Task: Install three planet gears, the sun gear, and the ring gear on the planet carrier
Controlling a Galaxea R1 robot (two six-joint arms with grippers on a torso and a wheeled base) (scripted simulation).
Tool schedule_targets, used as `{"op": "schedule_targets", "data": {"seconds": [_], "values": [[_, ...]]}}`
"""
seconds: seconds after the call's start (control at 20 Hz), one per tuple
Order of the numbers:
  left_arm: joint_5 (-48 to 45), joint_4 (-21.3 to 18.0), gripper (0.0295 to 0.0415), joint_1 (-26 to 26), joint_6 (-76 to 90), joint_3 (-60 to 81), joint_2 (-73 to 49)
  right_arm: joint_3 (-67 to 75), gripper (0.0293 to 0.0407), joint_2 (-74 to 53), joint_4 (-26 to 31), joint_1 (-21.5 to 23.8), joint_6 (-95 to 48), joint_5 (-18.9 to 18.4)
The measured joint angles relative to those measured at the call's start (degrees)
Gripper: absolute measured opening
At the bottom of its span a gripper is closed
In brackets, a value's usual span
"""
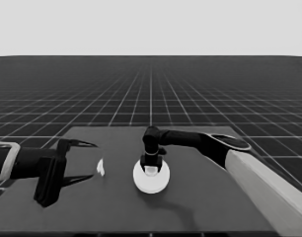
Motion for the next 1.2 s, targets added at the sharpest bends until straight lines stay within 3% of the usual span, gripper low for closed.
{"op": "schedule_targets", "data": {"seconds": [1.2], "values": [[0.0, 0.0, 0.0385, 0.0, 0.0, 0.0, 0.0, -0.1, 0.0348, -0.1, 0.0, -0.5, 12.0, 0.0]]}}
